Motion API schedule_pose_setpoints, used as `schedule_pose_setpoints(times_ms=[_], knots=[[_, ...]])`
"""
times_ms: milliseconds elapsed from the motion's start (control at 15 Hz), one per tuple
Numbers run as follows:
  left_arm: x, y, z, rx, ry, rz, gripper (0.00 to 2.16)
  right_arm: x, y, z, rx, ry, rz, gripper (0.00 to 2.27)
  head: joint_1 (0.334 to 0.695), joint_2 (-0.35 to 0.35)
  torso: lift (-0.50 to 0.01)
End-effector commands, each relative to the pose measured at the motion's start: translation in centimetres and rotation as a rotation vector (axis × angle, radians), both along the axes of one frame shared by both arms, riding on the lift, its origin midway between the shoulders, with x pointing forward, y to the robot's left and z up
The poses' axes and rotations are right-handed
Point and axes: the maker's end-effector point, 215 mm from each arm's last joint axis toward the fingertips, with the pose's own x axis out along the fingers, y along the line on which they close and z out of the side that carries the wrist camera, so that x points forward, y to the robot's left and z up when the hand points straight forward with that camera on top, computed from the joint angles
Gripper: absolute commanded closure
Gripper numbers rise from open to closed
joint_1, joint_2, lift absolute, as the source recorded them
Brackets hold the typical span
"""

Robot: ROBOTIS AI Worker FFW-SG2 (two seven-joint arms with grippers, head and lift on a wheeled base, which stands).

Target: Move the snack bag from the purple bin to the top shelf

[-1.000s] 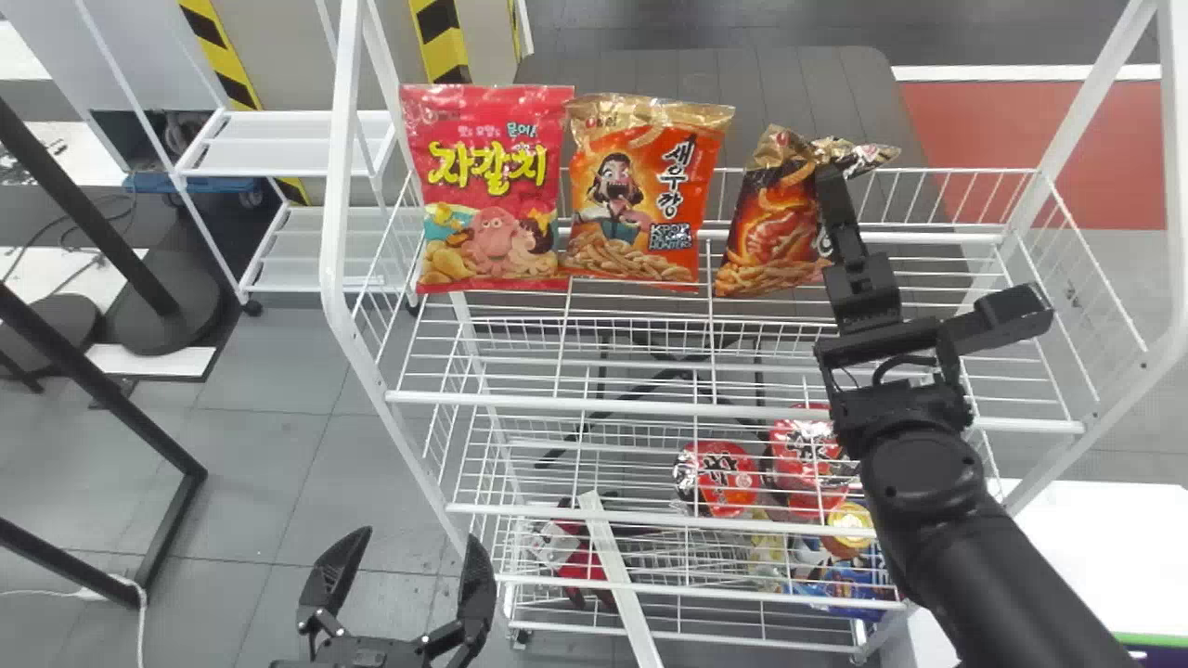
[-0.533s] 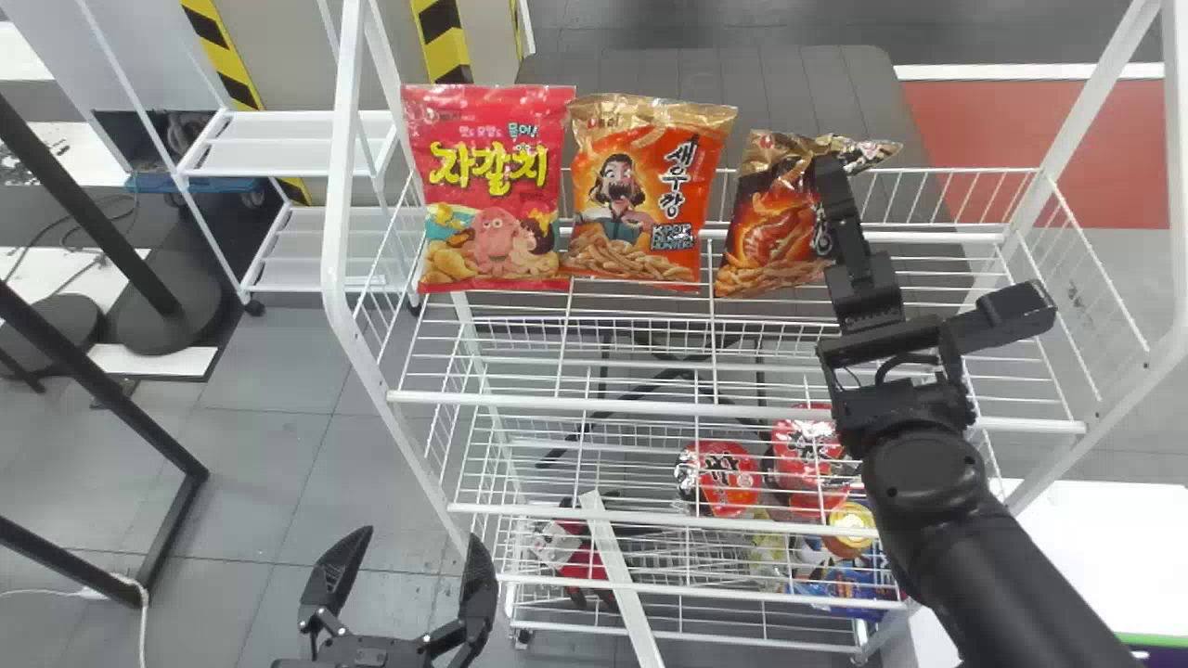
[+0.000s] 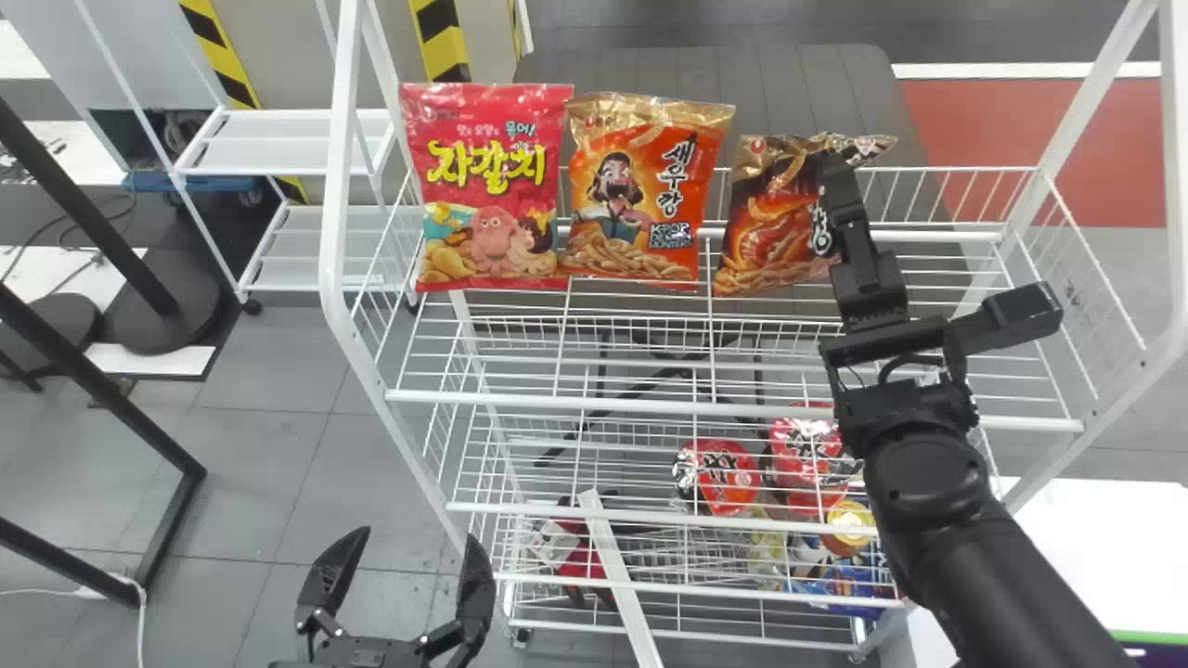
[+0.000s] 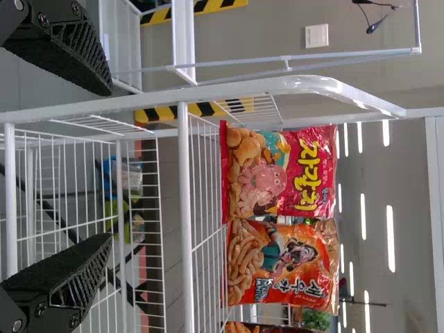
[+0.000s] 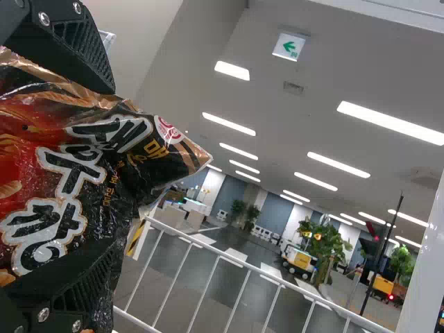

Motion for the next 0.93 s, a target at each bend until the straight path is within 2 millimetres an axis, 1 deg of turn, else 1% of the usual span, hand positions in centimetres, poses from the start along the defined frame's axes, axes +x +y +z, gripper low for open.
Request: schedule_pose_setpoints(times_ms=[0, 67, 133, 200, 267, 400, 533, 667, 733, 867], knots=[[-0.1, 0.0, 0.1, 0.0, -0.002, 0.0, 0.08, -0.3, 0.4, 0.6, 0.002, -0.012, 0.002, 0.05, 0.695, 0.079, 0.0], [-0.1, 0.1, 0.0, 0.0, 0.0, 0.003, 0.08, -0.6, 0.5, 0.9, -0.027, -0.014, -0.003, 0.05, 0.695, 0.079, 0.0], [-0.2, 0.1, 0.1, 0.001, -0.004, 0.004, 0.08, -1.1, 0.9, 1.6, -0.089, -0.021, -0.009, 0.05, 0.695, 0.079, 0.0], [-0.2, 0.2, 0.2, 0.002, -0.005, 0.003, 0.08, -1.5, 1.0, 2.8, -0.164, -0.033, -0.038, 0.05, 0.695, 0.08, 0.0], [-0.2, 0.3, 0.3, 0.003, -0.009, 0.004, 0.08, -1.9, 1.9, 4.5, -0.247, -0.056, -0.043, 0.06, 0.695, 0.082, 0.0], [-0.2, 0.5, 0.3, 0.004, -0.01, 0.004, 0.08, -2.3, 3.2, 6.0, -0.342, -0.067, -0.052, 0.07, 0.695, 0.087, 0.0], [-0.2, 0.8, 0.4, 0.003, -0.012, 0.008, 0.08, -2.8, 4.5, 7.5, -0.436, -0.071, -0.07, 0.08, 0.695, 0.109, 0.0], [-0.2, 1.0, 0.5, 0.004, -0.016, 0.009, 0.08, -3.0, 5.8, 7.5, -0.511, -0.051, -0.052, 0.09, 0.695, 0.124, 0.0], [-0.2, 1.0, 0.5, 0.003, -0.016, 0.007, 0.08, -3.2, 6.0, 7.7, -0.551, -0.045, -0.049, 0.09, 0.695, 0.141, 0.0], [-0.2, 1.0, 0.5, 0.003, -0.016, 0.007, 0.08, -3.3, 7.6, 5.9, -0.632, 0.007, 0.023, 0.09, 0.695, 0.155, 0.0]])
